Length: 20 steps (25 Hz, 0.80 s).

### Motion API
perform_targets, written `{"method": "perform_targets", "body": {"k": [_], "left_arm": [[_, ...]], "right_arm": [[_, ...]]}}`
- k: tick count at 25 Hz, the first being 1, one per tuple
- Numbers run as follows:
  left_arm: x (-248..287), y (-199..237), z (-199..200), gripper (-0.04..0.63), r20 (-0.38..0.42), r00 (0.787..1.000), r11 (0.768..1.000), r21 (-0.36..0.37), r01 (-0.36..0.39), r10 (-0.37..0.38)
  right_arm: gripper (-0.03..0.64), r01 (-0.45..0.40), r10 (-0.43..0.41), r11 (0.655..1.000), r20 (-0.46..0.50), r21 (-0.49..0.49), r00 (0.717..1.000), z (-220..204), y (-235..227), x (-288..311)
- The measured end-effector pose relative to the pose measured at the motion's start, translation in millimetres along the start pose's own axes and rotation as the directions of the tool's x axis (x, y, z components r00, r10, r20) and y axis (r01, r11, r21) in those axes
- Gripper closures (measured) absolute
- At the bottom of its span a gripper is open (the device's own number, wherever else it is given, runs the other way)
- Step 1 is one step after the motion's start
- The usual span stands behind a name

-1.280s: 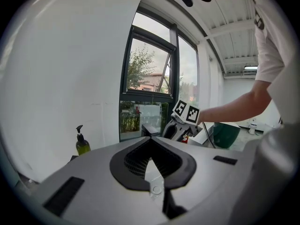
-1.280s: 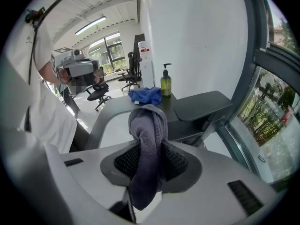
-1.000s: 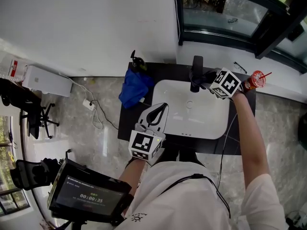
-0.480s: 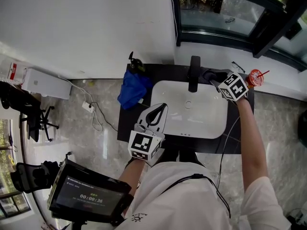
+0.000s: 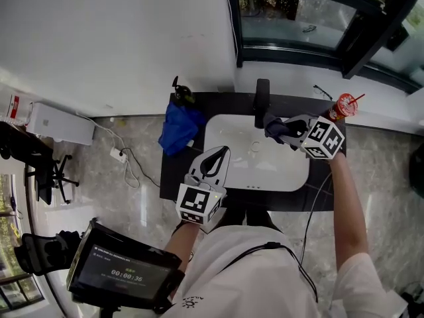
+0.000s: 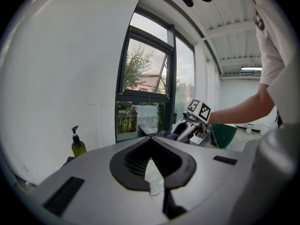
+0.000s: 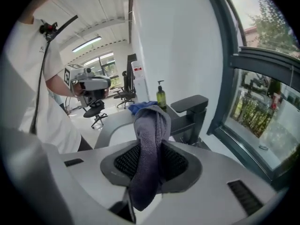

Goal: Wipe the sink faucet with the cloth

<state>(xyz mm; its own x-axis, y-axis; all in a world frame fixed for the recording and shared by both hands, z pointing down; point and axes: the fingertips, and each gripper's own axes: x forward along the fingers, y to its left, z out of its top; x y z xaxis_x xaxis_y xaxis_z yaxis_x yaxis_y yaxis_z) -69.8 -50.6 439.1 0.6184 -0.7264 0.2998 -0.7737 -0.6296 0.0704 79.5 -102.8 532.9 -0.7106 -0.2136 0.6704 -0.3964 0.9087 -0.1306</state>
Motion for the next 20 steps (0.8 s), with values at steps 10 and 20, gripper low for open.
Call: {"method": "perform_targets", "body": {"k": [10,20], "left_arm": [[-1,10,-1,0.601,-0.001,1.0,1.0,-0.01,-0.006,0.006],[-12,20,-10,0.602,-0.006,0.999,0.999,-0.02,-0.043,0.043]], "right_arm": [[0.497,-0.09,0.059,0.985,-0.197,-0.148,0.979,14,6,45],[0.497,0.049,-0.07,0.994,-0.23,-0.094,0.971,17,-53,55]]}}
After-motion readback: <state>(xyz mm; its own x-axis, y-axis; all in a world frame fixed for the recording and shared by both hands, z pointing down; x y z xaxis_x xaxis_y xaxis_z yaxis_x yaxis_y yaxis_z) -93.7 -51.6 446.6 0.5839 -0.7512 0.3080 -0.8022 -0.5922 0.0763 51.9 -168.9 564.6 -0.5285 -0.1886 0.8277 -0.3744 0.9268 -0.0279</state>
